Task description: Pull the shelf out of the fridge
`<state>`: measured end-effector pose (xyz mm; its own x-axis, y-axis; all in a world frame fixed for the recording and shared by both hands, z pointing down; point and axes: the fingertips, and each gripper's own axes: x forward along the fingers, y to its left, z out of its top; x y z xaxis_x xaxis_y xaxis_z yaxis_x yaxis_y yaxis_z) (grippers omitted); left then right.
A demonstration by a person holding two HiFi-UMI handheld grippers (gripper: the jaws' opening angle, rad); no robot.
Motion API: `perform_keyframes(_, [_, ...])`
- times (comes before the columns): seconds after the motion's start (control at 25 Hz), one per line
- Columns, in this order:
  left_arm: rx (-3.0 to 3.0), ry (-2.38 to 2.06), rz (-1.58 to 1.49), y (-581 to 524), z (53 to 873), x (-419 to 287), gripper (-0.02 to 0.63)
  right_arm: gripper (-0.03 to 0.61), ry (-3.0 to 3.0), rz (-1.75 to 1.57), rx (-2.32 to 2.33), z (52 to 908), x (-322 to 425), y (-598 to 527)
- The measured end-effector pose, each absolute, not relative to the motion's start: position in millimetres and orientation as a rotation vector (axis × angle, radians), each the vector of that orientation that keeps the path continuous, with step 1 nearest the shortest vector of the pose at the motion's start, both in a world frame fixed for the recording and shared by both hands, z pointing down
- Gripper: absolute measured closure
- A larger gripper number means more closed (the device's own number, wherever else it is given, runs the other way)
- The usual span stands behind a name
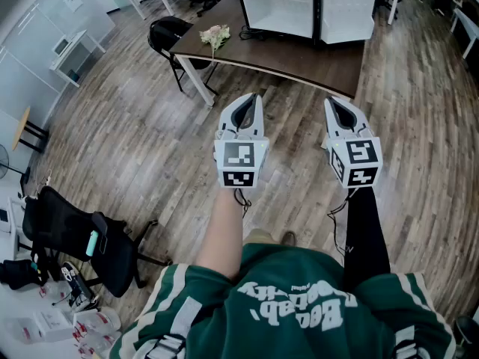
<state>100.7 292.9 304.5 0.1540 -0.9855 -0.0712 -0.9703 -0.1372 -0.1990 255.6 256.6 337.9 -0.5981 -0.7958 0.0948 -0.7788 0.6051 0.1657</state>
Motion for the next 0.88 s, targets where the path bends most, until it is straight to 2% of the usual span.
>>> perform_keyframes(0.88, [-2.219, 1.921, -0.122, 308, 304, 106, 0.598, 0.571, -2.698, -0.175, 1.248, 341, 249, 273])
